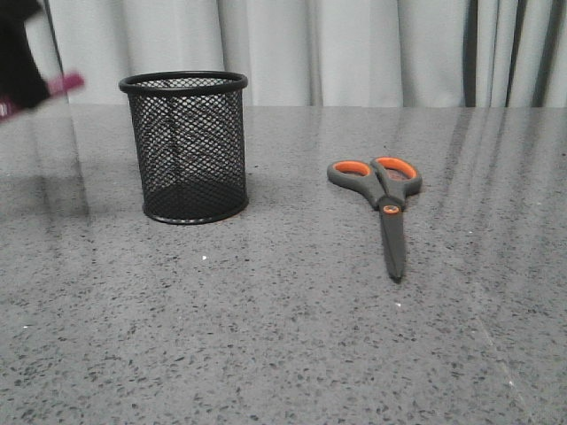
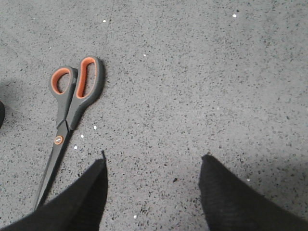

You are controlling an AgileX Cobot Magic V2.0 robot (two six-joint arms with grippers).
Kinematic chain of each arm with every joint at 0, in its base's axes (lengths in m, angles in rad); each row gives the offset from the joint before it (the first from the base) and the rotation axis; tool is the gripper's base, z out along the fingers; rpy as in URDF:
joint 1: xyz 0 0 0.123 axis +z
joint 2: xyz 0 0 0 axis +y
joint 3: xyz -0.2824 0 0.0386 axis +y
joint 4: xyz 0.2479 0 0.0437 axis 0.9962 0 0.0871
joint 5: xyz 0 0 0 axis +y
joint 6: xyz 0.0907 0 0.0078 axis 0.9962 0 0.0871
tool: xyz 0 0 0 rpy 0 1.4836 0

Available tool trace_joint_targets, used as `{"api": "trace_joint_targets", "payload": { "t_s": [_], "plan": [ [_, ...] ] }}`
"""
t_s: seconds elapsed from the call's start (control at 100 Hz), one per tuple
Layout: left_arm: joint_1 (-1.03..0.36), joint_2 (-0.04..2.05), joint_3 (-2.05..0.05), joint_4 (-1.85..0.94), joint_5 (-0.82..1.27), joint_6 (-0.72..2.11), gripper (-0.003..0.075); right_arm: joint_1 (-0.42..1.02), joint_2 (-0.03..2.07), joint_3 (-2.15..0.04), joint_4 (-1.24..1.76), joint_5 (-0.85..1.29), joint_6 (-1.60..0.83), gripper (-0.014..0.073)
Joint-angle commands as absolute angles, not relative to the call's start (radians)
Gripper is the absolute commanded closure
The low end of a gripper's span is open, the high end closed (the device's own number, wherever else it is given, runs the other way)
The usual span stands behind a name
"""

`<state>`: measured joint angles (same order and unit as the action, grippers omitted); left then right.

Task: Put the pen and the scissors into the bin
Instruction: 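Carry the marker over the black mesh cup with the left gripper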

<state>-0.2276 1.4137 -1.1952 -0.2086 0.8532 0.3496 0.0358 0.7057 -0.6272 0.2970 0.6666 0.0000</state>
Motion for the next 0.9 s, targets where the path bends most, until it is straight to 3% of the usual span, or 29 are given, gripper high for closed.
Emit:
{"api": "trace_joint_targets", "payload": {
  "t_s": [0.0,0.24,0.44,0.7,0.89],
  "plan": [
    [-0.237,1.296,-1.213,-0.255,0.735,0.359,0.0742,0.029,0.71,-0.662,0.3,0.617,-0.005,0.0215],
    [-0.262,1.162,-1.151,-0.535,0.556,0.513,0.0742,0.029,0.71,-0.662,0.3,0.617,-0.005,0.0215],
    [-0.39,1.162,-1.098,-0.654,0.395,0.627,0.0742,0.029,0.71,-0.662,0.3,0.617,-0.005,0.0215],
    [-0.558,1.271,-1.09,-0.651,0.151,0.629,0.0742,0.029,0.71,-0.662,0.3,0.619,-0.005,0.0215],
    [-0.587,1.373,-1.09,-0.651,0.12,0.629,0.0742,0.029,0.71,-0.662,0.3,0.626,-0.005,0.0215]
  ]
}}
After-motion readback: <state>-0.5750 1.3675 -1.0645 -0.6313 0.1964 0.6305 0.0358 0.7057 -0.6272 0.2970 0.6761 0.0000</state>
